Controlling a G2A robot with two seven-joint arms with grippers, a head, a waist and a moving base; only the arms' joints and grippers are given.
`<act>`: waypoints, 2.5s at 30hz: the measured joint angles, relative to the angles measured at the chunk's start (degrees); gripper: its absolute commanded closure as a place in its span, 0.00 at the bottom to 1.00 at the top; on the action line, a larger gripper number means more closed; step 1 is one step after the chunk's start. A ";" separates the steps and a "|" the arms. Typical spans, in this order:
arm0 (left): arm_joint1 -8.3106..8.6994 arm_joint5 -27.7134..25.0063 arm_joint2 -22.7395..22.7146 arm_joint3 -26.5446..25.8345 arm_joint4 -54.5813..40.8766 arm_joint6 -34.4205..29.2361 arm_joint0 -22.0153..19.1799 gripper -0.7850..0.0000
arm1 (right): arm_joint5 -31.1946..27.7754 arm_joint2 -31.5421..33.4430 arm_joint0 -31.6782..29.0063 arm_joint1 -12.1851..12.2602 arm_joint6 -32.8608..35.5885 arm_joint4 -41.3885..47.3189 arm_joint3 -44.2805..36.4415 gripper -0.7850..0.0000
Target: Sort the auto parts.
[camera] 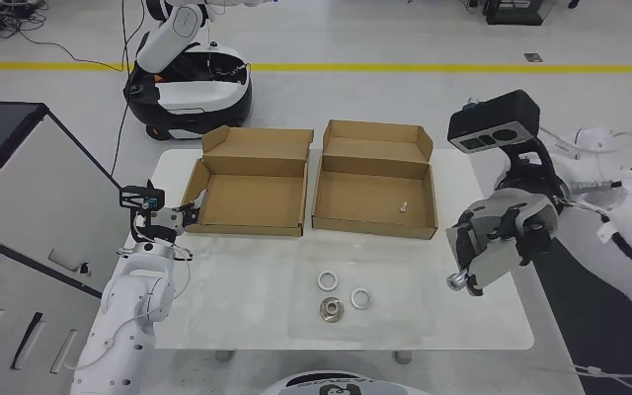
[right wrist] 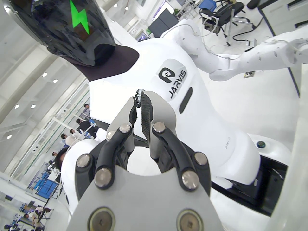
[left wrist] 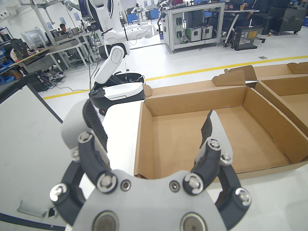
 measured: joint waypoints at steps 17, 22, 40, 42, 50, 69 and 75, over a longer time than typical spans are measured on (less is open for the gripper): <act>0.00 0.00 0.00 0.00 0.00 0.00 0.00 0.00 | 0.80 -2.31 -0.35 -6.02 -3.59 11.75 0.80 1.00; 0.00 0.00 0.00 0.00 0.00 0.00 0.00 0.00 | 0.95 -2.21 -1.17 -7.62 -4.66 14.76 1.21 1.00; 0.00 0.00 0.00 0.00 0.00 0.00 0.00 0.00 | 3.20 0.62 -4.63 -11.75 -9.15 15.17 2.14 1.00; 0.00 0.00 0.00 0.00 0.00 0.00 0.00 0.00 | 3.39 1.03 -4.87 -12.14 -9.52 14.30 2.35 1.00; 0.00 0.00 0.00 0.00 0.00 0.00 0.00 0.00 | 6.03 2.44 -6.34 -13.03 -10.19 7.29 4.03 1.00; 0.00 0.00 0.00 0.00 0.00 0.00 0.00 0.00 | 11.63 6.96 -10.91 -14.43 -9.22 -1.04 4.09 1.00; 0.00 0.00 0.00 0.00 0.00 0.00 0.00 0.00 | 11.06 8.27 -13.13 -15.22 -9.88 2.61 3.96 1.00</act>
